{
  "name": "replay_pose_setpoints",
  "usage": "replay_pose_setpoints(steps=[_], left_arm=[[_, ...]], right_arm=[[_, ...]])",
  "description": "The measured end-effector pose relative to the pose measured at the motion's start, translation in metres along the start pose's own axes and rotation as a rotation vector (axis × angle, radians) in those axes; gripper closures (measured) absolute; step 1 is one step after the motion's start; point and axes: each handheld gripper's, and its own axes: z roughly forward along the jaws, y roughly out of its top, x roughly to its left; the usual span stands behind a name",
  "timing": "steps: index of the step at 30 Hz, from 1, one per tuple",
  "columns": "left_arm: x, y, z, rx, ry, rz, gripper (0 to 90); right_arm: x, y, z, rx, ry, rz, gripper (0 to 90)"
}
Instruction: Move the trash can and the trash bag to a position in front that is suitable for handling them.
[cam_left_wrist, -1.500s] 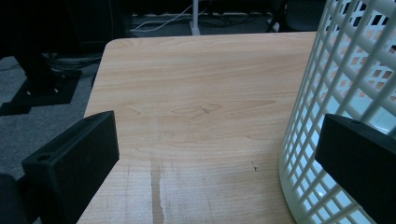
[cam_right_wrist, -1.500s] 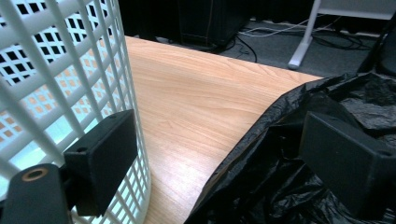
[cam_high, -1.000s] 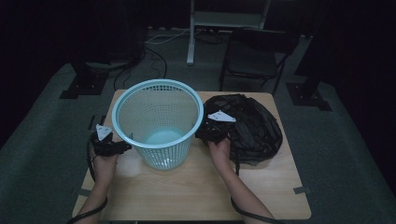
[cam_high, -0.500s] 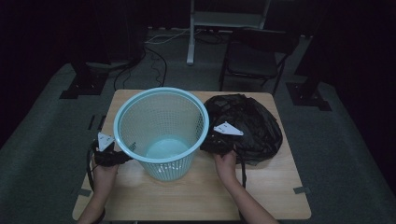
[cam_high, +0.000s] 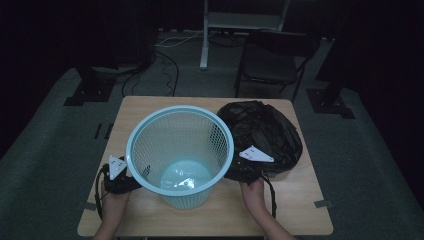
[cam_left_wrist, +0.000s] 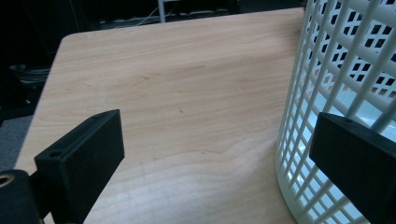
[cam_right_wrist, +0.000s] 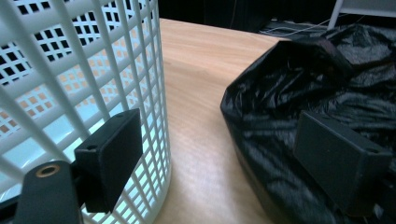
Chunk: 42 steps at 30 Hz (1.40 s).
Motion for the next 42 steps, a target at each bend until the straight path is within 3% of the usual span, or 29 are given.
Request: replay_pose_setpoints(steps=[6,12,20,27,33,35,37,39,42], left_arm=[[-0.015,-0.002,-0.005,0.004,-0.022,0.025,3.4],[-0.026,0.000,-0.001,0.000,-0.056,0.022,3.4],[-0.042,0.005,0.006,0.016,-0.113,0.048,3.4],[-0.049,0.007,0.008,0.014,-0.140,0.060,3.4],[-0.046,0.008,0.007,0.016,-0.167,0.024,3.3],[-0.044,0.006,0.004,0.020,-0.129,0.019,1.8],[-0.040,0.002,0.000,0.015,-0.065,0.023,1.7],[-0.033,-0.002,-0.004,0.032,-0.067,-0.008,1.6],[-0.022,-0.011,-0.010,0.051,-0.122,-0.076,1.5]], right_arm=[[-0.001,-0.009,-0.020,0.012,-0.005,0.002,15.0],[-0.007,-0.020,-0.041,0.007,-0.008,0.019,15.0],[-0.024,-0.029,-0.053,-0.016,-0.031,0.074,14.9],[-0.030,-0.031,-0.058,-0.025,-0.056,0.063,14.8],[-0.040,-0.030,-0.059,-0.043,-0.074,0.062,12.2],[-0.048,-0.029,-0.059,-0.051,-0.103,0.077,12.2],[-0.058,-0.026,-0.061,-0.066,-0.119,0.100,12.2],[-0.068,-0.022,-0.065,-0.090,-0.150,0.105,12.1],[-0.084,-0.013,-0.070,-0.104,-0.172,0.134,12.2]])
